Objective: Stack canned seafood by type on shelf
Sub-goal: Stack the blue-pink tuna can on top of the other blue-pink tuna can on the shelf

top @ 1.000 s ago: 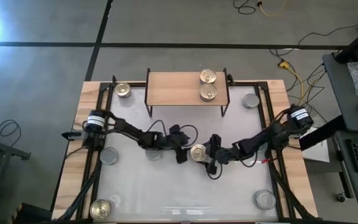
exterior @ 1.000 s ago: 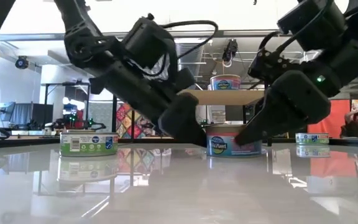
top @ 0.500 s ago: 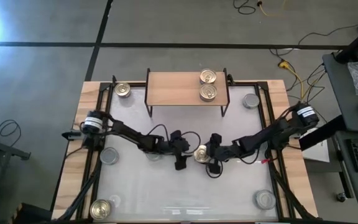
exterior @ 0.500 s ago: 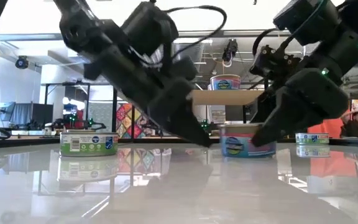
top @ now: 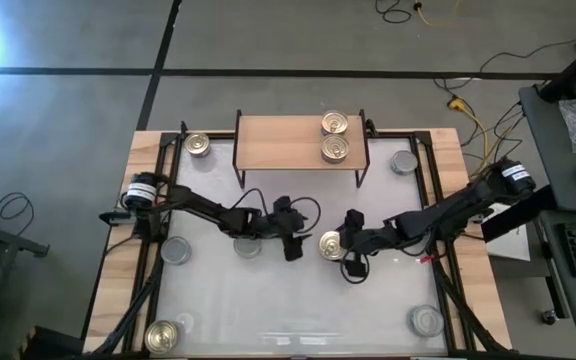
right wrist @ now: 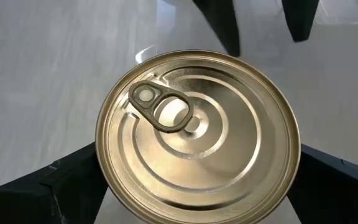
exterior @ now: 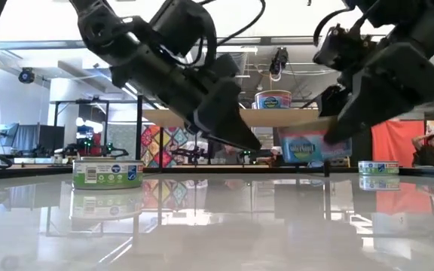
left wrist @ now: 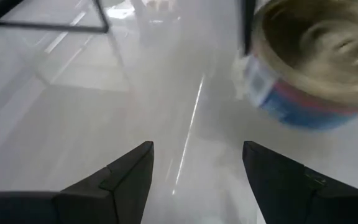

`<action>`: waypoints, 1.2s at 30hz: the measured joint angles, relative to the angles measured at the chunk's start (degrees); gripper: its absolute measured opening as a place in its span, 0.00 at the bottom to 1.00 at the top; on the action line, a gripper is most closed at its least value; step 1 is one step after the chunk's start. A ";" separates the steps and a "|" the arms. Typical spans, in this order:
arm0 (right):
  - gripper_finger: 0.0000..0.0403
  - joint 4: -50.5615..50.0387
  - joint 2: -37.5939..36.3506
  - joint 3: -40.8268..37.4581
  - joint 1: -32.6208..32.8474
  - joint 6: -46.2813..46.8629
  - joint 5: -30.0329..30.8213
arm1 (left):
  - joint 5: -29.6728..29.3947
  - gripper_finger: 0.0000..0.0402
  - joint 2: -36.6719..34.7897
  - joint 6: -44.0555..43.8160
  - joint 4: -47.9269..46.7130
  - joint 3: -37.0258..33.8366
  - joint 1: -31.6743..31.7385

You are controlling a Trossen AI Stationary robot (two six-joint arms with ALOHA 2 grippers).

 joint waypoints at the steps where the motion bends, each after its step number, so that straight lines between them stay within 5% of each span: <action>1: 0.99 -0.09 0.62 -0.02 0.07 0.14 -0.09 | 0.17 0.58 -0.70 0.00 -1.04 -0.01 -0.30; 8: 0.99 2.55 0.01 -0.07 0.24 -0.03 -2.92 | -4.31 0.58 -11.56 -1.27 -14.87 -1.07 -5.78; 16: 0.96 1.13 -0.12 1.08 -0.79 -3.34 -9.96 | -7.99 0.58 -27.67 -3.20 -16.71 -7.33 -14.21; 21: 0.93 -10.35 -6.88 9.74 -3.97 -12.55 -12.63 | 4.70 0.58 -34.75 -4.52 -6.54 -13.71 -15.11; 27: 0.93 -23.30 -13.65 19.11 -17.50 -25.14 -18.01 | 10.60 0.58 -36.60 -1.96 7.04 -19.37 -14.11; 36: 0.92 -27.61 -11.55 28.12 -46.69 -39.18 -38.53 | 11.25 0.58 -36.14 0.94 1.20 -15.70 -1.09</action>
